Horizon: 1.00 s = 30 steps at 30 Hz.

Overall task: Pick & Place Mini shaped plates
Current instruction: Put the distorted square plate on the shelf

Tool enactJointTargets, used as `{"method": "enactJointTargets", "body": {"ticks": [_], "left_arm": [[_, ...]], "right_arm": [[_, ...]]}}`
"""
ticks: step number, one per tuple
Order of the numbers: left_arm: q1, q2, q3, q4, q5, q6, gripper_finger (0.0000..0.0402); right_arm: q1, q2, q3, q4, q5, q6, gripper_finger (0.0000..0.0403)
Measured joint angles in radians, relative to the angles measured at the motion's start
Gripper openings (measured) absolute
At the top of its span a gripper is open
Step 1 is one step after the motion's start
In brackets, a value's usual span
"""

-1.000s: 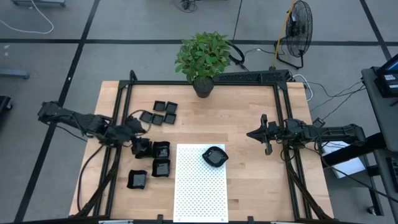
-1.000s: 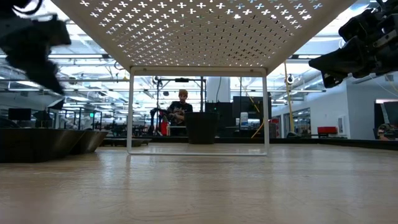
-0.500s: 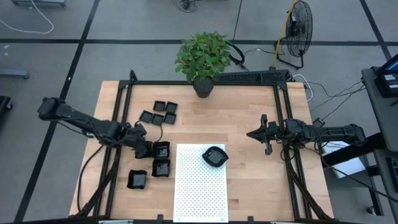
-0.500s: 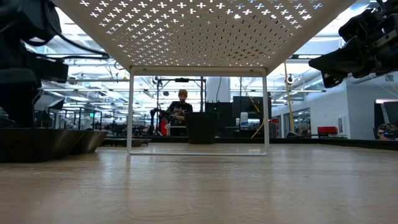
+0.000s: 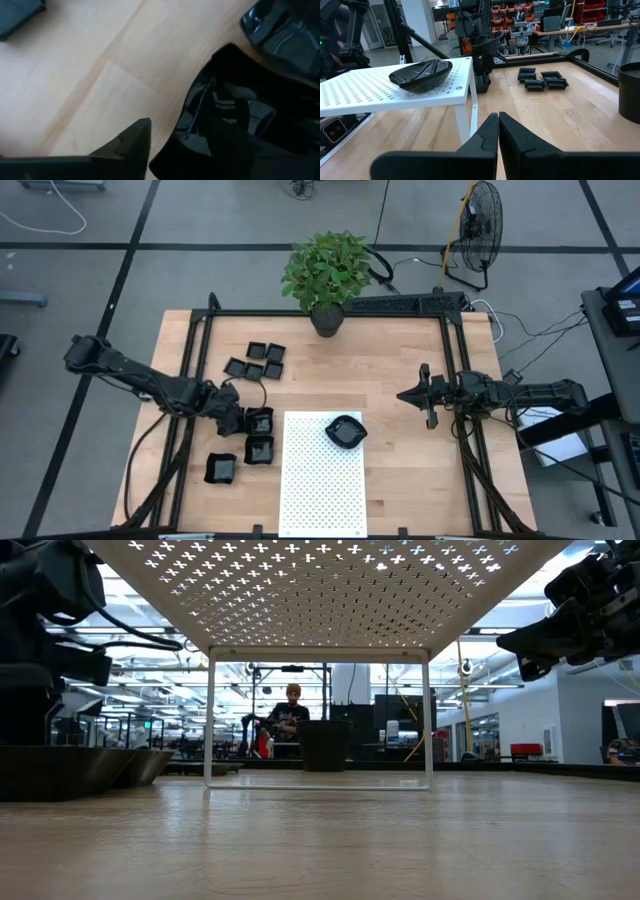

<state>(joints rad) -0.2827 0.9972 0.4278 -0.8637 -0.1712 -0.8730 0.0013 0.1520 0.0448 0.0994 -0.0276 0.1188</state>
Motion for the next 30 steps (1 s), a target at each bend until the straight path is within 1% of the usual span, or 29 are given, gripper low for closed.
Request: {"method": "enactJointTargets", "body": {"ticks": [4,8,10,11,15,19,26,30], "left_arm": [[0.0,0.0,0.0,0.0,0.024,0.0,0.0107],[0.0,-0.004,0.0,0.001,0.025,-0.001,0.0037],[0.0,-0.004,0.004,0.001,0.027,-0.001,0.0012],[0.0,-0.004,0.007,0.0,0.027,-0.002,0.0008],[0.0,-0.004,0.037,-0.008,0.026,-0.002,0.0013],[0.0,-0.004,0.087,-0.046,0.024,0.003,0.0004],[-0.012,-0.003,0.232,-0.233,-0.024,0.005,0.0004],[-0.033,-0.003,0.334,-0.32,-0.084,0.007,0.0006]], "right_arm": [[0.0,0.0,0.0,0.0,0.0,0.0,0.0],[0.0,0.0,0.0,0.0,0.0,0.0,0.0],[0.0,0.0,0.0,0.0,0.0,0.0,0.0],[0.0,0.0,0.0,0.0,0.0,0.0,0.0],[0.0,0.0,0.0,0.0,0.0,0.0,0.0],[0.0,0.0,0.0,0.0,0.0,0.0,0.0],[0.0,0.0,0.0,0.0,0.0,0.0,0.0],[0.0,0.0,0.0,0.0,0.0,0.0,0.0]]}}
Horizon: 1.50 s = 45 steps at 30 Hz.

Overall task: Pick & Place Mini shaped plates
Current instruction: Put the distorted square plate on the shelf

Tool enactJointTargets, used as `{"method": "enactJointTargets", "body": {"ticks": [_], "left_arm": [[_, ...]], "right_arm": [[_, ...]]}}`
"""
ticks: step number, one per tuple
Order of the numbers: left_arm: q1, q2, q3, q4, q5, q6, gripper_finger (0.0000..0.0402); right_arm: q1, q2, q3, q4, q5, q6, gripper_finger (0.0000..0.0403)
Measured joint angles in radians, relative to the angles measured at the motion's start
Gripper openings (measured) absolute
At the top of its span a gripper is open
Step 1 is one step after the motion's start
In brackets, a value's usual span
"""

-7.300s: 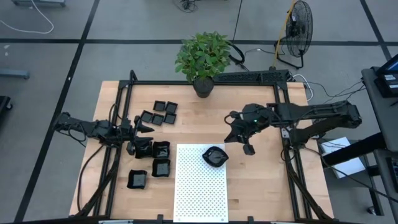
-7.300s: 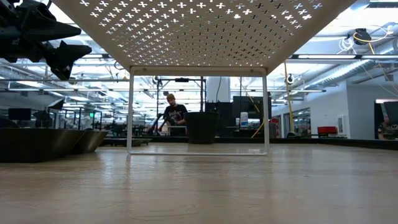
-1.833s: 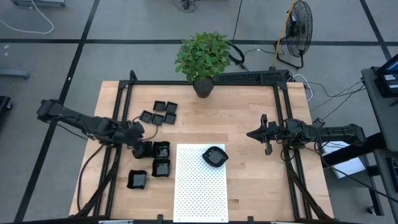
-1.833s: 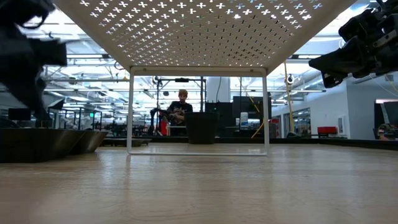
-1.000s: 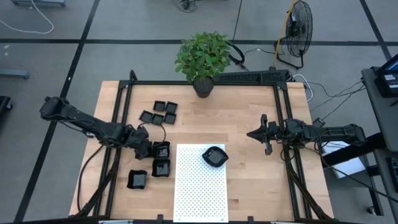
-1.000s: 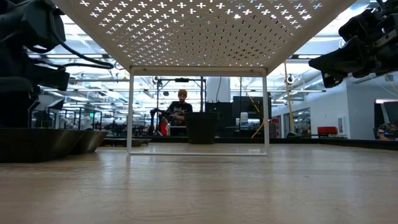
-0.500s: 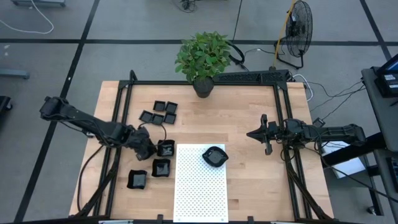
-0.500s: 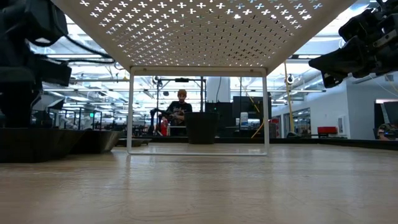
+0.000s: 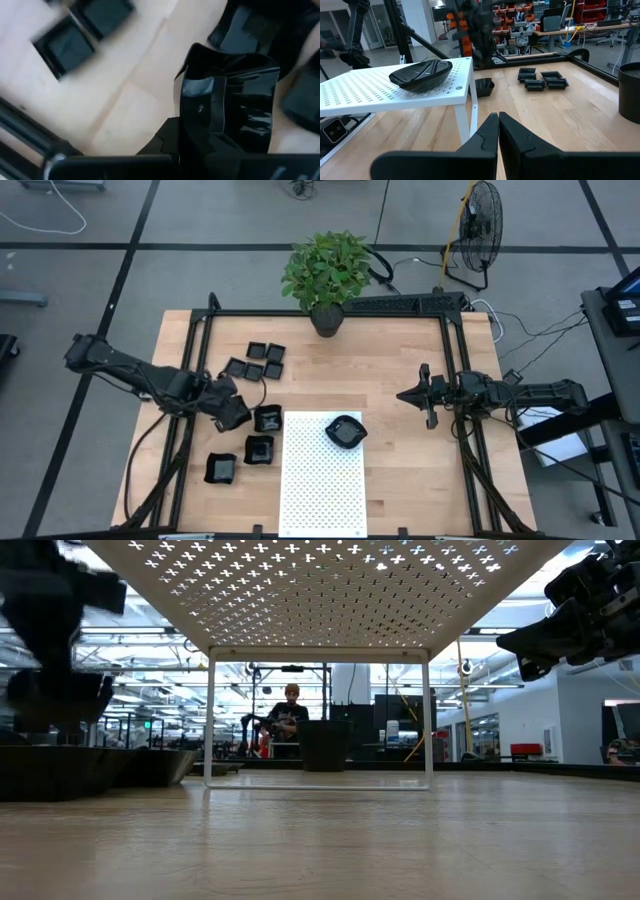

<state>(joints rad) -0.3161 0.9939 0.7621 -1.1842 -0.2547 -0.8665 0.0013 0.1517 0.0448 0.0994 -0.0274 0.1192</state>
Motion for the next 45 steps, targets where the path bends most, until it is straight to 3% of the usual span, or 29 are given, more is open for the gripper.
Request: {"method": "enactJointTargets", "body": {"ticks": [7,13,21,25,31,39,45], "left_arm": [[-0.06,0.0,0.179,0.025,-0.113,0.114,0.0005],[-0.136,0.0,0.267,0.247,-0.203,0.37,0.0007],[-0.209,0.051,0.272,0.759,-0.093,0.802,0.0009],[-0.217,0.131,0.272,0.903,-0.003,0.962,0.0004],[-0.211,0.286,0.3,0.963,0.028,1.056,0.0004],[-0.192,0.488,0.454,0.933,0.028,1.013,0.0004],[-0.196,0.598,0.504,0.936,0.053,1.022,0.0007]], "right_arm": [[0.0,0.0,0.0,0.0,0.0,0.0,0.0],[0.0,0.0,0.0,0.0,0.0,0.0,0.0],[0.0,0.0,0.0,0.0,0.0,0.0,0.0],[0.0,0.0,0.0,0.0,0.0,0.0,0.0],[0.0,0.0,0.0,0.0,0.0,0.0,0.0],[0.0,0.0,0.0,0.0,0.0,0.0,0.0],[0.0,0.0,0.0,0.0,0.0,0.0,0.0]]}}
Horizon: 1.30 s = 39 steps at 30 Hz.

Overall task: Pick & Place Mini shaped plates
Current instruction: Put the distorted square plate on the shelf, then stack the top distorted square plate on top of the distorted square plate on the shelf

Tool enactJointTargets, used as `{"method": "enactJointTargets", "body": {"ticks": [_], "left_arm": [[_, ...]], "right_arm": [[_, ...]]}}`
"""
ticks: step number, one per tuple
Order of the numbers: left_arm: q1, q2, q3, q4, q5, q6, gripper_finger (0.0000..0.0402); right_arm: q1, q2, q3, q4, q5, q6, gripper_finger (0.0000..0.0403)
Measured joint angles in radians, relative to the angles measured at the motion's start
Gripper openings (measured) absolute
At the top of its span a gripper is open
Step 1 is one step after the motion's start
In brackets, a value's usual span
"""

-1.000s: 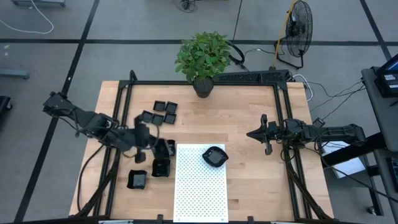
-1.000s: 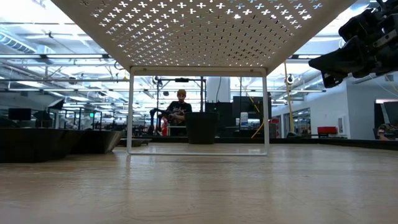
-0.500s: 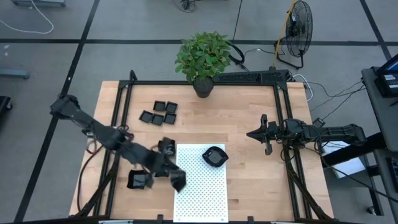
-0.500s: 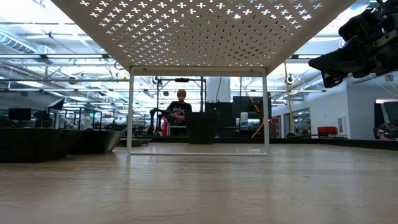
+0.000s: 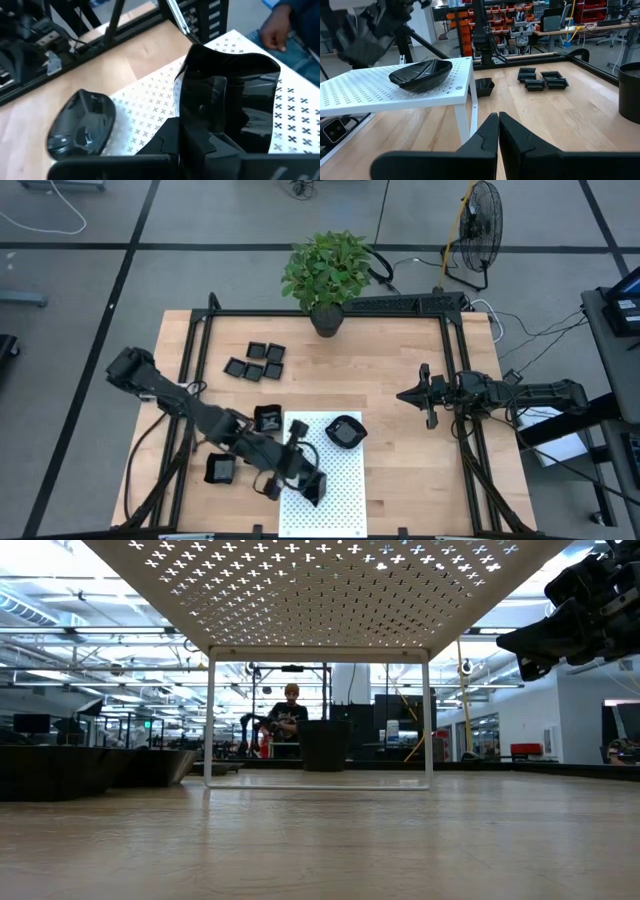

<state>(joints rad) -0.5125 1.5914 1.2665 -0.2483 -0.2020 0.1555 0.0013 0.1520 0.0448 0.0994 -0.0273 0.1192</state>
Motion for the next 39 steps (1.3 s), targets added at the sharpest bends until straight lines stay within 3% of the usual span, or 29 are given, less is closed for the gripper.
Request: {"method": "enactJointTargets", "body": {"ticks": [14,30,34,39], "left_arm": [[0.001,0.028,0.003,-0.02,-0.008,-0.009,0.0006],[0.008,0.028,0.003,-0.046,-0.013,0.023,0.0073],[-0.004,0.017,0.003,-0.048,-0.063,0.062,0.0082],[-0.029,-0.054,0.003,-0.146,-0.226,0.052,0.0082]], "right_arm": [[0.0,0.0,0.0,0.0,0.0,0.0,0.0],[0.0,0.0,0.0,0.0,0.0,0.0,0.0],[0.0,0.0,0.0,0.0,0.0,0.0,0.0],[0.0,0.0,0.0,0.0,0.0,0.0,0.0]]}}
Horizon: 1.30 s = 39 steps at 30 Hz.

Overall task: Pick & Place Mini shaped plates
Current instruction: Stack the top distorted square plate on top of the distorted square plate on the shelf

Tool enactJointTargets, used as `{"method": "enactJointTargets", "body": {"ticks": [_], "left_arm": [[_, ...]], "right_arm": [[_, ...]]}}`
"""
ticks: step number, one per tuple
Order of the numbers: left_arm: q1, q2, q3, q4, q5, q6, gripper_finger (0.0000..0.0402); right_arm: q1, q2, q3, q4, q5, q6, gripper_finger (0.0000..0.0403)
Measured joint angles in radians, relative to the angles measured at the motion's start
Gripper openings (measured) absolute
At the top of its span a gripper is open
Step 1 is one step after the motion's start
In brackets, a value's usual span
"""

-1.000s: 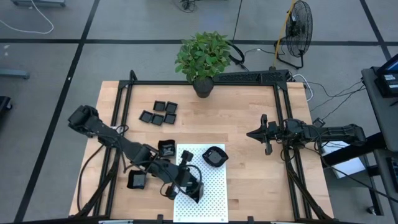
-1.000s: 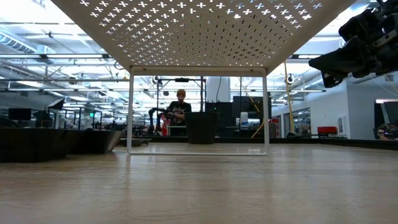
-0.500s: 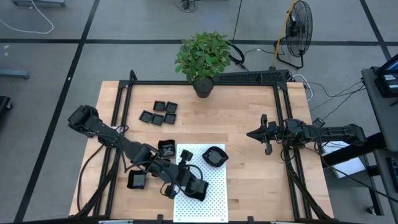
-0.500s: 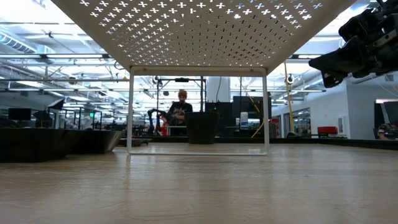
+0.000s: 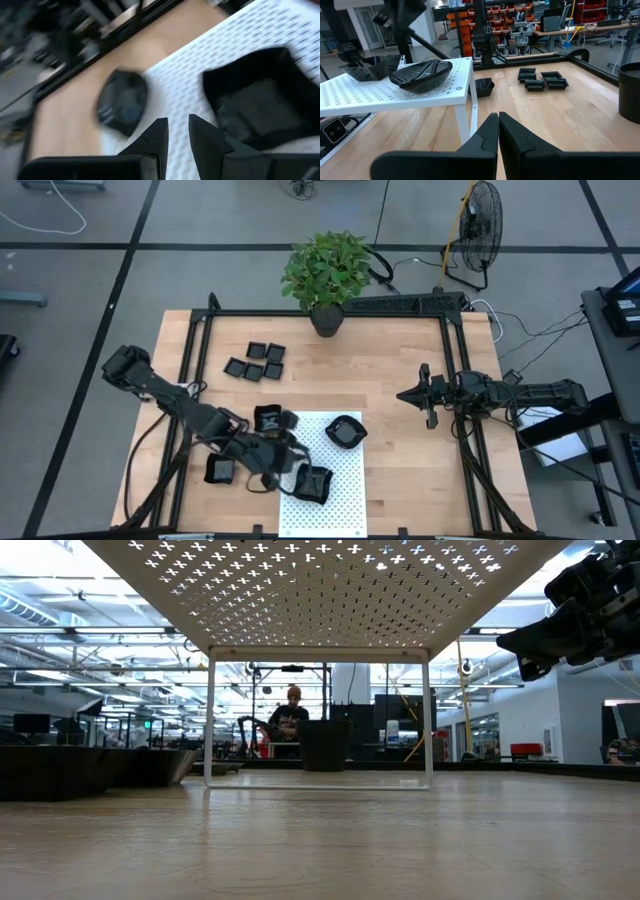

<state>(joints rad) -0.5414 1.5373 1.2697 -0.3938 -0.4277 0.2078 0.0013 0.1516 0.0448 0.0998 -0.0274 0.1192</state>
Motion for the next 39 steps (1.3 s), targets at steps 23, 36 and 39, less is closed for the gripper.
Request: {"method": "enactJointTargets", "body": {"ticks": [23,36,39], "left_arm": [[0.184,-0.107,-0.317,-0.644,-0.071,-1.016,0.0092],[0.435,-0.107,-0.451,-0.296,0.213,-0.504,0.0176],[0.458,-0.105,-0.451,-0.291,0.259,-0.458,0.017]], "right_arm": [[0.0,0.0,0.0,0.0,0.0,0.0,0.0],[0.0,0.0,0.0,0.0,0.0,0.0,0.0],[0.0,0.0,0.0,0.0,0.0,0.0,0.0]]}}
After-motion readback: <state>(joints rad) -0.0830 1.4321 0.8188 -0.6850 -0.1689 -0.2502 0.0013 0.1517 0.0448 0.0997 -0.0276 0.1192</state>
